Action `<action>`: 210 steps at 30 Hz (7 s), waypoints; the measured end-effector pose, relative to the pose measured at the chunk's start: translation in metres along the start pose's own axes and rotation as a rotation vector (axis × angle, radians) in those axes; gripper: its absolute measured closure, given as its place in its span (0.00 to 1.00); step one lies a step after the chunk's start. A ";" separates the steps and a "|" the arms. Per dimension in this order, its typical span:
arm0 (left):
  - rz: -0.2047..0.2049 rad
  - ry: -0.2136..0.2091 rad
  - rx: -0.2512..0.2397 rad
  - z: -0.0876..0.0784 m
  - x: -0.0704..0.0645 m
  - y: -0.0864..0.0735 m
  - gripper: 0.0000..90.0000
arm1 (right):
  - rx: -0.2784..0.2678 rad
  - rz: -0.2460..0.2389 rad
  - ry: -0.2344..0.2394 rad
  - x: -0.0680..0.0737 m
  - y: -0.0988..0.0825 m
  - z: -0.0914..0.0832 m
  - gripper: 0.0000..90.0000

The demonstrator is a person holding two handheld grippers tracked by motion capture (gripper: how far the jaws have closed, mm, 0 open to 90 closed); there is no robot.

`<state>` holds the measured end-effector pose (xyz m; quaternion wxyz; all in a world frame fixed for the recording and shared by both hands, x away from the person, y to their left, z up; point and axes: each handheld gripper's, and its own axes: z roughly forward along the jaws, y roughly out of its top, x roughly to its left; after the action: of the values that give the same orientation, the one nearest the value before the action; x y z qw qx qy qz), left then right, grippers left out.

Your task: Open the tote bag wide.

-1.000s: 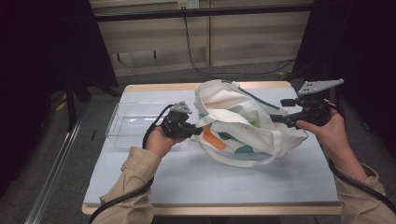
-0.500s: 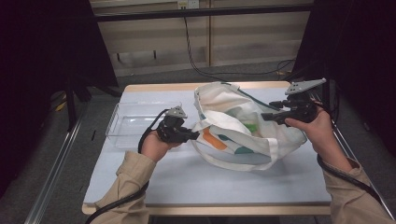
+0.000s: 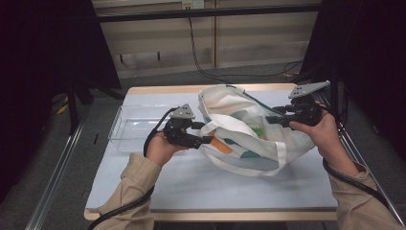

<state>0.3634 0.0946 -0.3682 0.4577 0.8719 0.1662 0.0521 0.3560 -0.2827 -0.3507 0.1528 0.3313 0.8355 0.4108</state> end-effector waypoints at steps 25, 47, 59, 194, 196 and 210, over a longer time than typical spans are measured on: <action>-0.002 -0.035 0.038 -0.002 -0.011 -0.001 0.90 | 0.019 0.032 -0.027 -0.011 0.003 0.003 0.87; -0.048 -0.037 0.060 0.000 -0.009 -0.023 0.90 | 0.054 0.053 -0.060 -0.024 0.007 0.011 0.89; -0.069 -0.036 0.063 0.000 -0.009 -0.035 0.90 | 0.065 0.077 -0.073 -0.030 0.007 0.017 0.91; -0.183 0.010 0.127 0.012 -0.005 -0.026 0.94 | 0.080 0.070 -0.135 -0.033 0.011 0.026 0.95; -0.187 0.013 0.136 0.010 -0.005 -0.029 0.95 | 0.072 0.068 -0.142 -0.035 0.009 0.025 0.96; -0.190 0.018 0.141 0.006 -0.007 -0.041 0.95 | 0.094 0.091 -0.137 -0.035 0.001 0.028 0.74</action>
<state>0.3488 0.1089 -0.4047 0.3964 0.8818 0.2555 0.0047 0.3971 -0.2895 -0.3680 0.1752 0.4028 0.8256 0.3542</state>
